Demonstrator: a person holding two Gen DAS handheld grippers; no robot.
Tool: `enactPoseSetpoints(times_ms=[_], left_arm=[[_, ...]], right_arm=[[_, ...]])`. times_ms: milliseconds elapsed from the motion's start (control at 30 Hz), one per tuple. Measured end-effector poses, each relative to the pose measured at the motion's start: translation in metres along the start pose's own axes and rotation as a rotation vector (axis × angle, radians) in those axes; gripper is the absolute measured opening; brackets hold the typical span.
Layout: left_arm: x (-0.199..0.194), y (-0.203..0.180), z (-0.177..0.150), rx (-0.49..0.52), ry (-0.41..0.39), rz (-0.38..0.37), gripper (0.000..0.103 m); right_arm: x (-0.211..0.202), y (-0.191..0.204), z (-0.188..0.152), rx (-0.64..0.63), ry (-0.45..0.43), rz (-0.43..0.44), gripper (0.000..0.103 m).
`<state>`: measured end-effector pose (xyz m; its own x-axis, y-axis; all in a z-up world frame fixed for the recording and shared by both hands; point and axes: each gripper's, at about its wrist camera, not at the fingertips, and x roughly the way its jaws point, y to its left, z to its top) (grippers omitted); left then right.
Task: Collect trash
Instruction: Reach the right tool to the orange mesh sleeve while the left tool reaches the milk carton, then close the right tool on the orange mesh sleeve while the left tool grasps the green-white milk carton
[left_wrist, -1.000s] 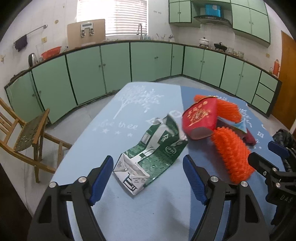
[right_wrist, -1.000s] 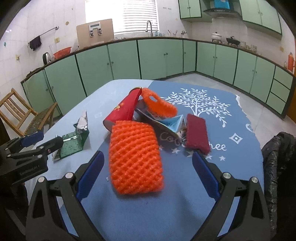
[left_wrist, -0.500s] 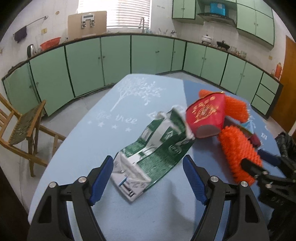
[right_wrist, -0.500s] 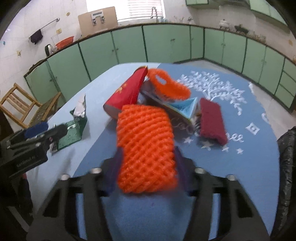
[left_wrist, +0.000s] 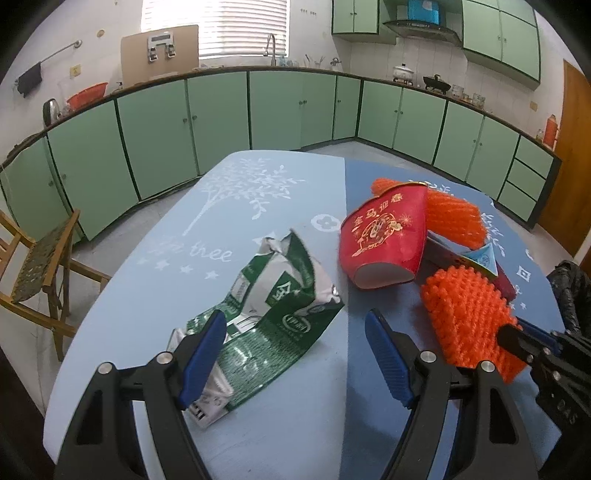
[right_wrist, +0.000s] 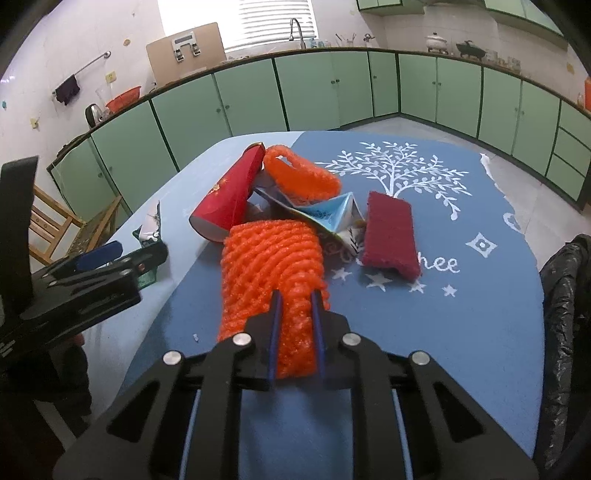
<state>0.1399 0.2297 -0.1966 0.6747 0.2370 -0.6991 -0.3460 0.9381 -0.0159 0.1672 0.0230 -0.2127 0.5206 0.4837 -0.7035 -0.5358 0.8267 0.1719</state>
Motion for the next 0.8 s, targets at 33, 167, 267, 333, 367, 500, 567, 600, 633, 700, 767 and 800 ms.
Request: enactPoseSetpoints(times_ms=[33,167,267,333,367,500,567,600,633,700,767,800], left_arm=[[0.001,-0.003,0.001,0.001,-0.001,0.008,0.076],[0.01,-0.009,0.007,0.011,-0.005,0.052,0.076],[0.015,-0.01,0.01,0.011,-0.001,0.074,0.073],[0.019,-0.011,0.012,0.005,0.005,0.075,0.061],[0.019,-0.01,0.012,0.001,0.008,0.067,0.055],[0.02,-0.002,0.01,-0.028,0.002,0.028,0.046],[0.017,0.002,0.009,-0.043,-0.008,0.012,0.046],[0.016,0.003,0.008,-0.047,-0.009,0.008,0.045],[0.016,0.002,0.007,-0.045,-0.009,0.006,0.045],[0.014,0.001,0.006,-0.034,-0.011,0.005,0.045],[0.012,0.001,0.006,-0.03,-0.011,0.002,0.044],[0.011,0.001,0.006,-0.028,-0.013,0.001,0.044]], right_arm=[[0.001,0.0,0.001,0.001,0.0,0.001,0.014],[0.002,-0.004,0.002,0.012,0.004,0.013,0.015],[0.003,-0.005,0.003,0.011,0.003,0.022,0.018],[0.002,-0.003,0.003,-0.003,0.0,0.026,0.02],[0.001,-0.003,0.004,-0.008,-0.002,0.028,0.024],[0.002,-0.001,0.005,-0.02,0.001,0.033,0.047],[0.006,0.0,0.004,-0.022,0.02,0.024,0.054],[0.009,0.0,0.004,-0.021,0.031,0.017,0.059],[0.01,0.0,0.004,-0.019,0.039,0.012,0.057],[0.012,-0.001,0.004,-0.007,0.049,0.035,0.039],[0.011,0.001,0.004,-0.014,0.053,0.052,0.028],[0.009,0.002,0.005,-0.024,0.052,0.056,0.026]])
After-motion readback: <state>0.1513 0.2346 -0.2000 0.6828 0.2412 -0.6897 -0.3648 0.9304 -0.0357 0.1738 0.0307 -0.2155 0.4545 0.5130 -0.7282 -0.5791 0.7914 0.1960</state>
